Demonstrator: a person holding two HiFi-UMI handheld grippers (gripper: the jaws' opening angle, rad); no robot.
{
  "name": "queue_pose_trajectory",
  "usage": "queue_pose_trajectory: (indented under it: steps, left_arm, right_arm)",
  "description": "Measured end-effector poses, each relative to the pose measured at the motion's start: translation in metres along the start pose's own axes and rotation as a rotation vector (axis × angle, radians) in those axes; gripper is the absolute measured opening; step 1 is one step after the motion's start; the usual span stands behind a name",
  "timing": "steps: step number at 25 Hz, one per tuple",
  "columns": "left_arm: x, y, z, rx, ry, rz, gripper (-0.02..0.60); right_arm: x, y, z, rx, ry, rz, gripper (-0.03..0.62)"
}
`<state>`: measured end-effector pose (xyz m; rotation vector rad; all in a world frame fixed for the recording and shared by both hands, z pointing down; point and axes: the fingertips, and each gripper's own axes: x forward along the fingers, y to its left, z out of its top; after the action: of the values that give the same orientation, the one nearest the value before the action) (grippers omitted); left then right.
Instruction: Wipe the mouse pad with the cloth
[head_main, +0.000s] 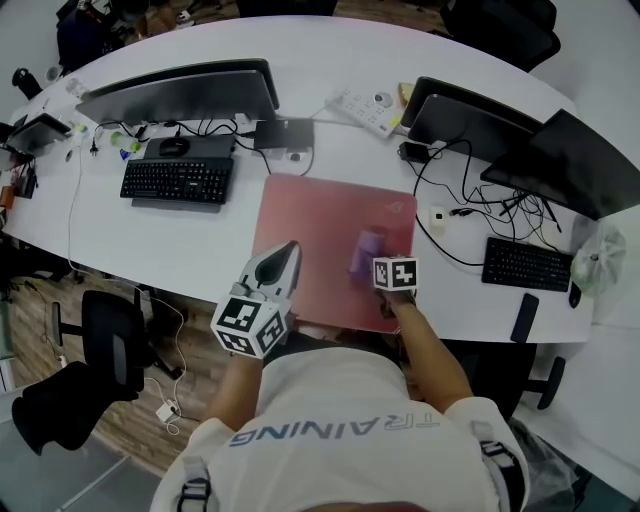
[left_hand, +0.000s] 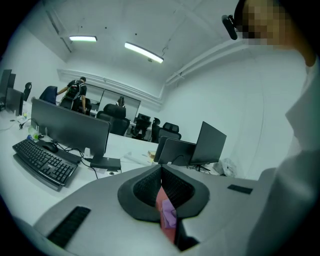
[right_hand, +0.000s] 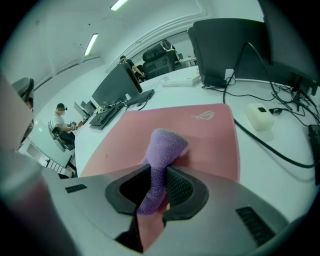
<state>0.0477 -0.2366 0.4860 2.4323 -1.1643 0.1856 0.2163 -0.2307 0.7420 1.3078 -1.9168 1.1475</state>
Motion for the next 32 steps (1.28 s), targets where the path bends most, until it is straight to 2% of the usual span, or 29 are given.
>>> queue_pose_trajectory:
  steps: [11, 19, 22, 25, 29, 32]
  left_arm:
    - [0.017, -0.05, -0.003, 0.012, -0.019, -0.026, 0.031]
    - [0.01, -0.049, -0.001, 0.016, -0.011, -0.012, 0.031]
    - [0.006, -0.042, 0.004, 0.016, -0.02, -0.019, 0.031]
    - [-0.002, -0.032, 0.011, 0.022, -0.031, -0.034, 0.031]
    - [-0.026, -0.005, 0.021, 0.026, -0.044, -0.036, 0.031]
    - [-0.048, 0.024, 0.024, 0.021, -0.044, -0.025, 0.031]
  right_arm:
    - [-0.046, -0.073, -0.023, 0.059, -0.038, -0.062, 0.097]
    - [-0.07, -0.103, -0.034, 0.12, -0.077, -0.115, 0.097]
    - [-0.083, -0.092, -0.022, 0.112, -0.141, -0.116, 0.097]
    - [-0.1, -0.065, -0.001, 0.091, -0.25, -0.092, 0.097]
    - [-0.122, -0.007, 0.035, 0.023, -0.383, -0.06, 0.097]
    - [-0.124, 0.048, 0.058, -0.031, -0.426, -0.012, 0.097]
